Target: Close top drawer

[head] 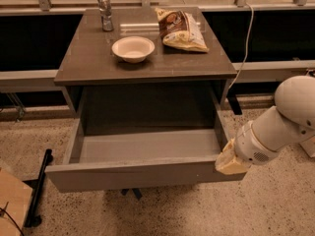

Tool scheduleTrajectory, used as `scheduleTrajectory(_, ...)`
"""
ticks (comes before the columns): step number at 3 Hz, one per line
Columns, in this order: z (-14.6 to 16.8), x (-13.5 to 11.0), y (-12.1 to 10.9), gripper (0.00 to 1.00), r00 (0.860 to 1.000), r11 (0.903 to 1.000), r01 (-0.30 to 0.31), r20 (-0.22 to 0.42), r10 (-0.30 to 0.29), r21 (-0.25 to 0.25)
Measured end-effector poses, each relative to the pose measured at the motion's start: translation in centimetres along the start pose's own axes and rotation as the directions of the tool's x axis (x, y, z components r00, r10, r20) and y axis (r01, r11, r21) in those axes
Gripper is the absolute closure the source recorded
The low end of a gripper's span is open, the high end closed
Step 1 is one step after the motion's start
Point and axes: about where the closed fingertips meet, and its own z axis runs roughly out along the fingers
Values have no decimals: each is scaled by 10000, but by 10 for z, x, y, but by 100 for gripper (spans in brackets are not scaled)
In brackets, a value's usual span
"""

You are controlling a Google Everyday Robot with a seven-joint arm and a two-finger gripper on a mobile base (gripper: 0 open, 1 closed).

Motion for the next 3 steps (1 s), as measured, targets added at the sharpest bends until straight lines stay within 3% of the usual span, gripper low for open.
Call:
scheduleTrajectory(1,0,0,0,100,10000,10000,13,-15,-13,10)
scheduleTrajectory(3,72,24,-22,100,9987,9960,-495,57,501,-745)
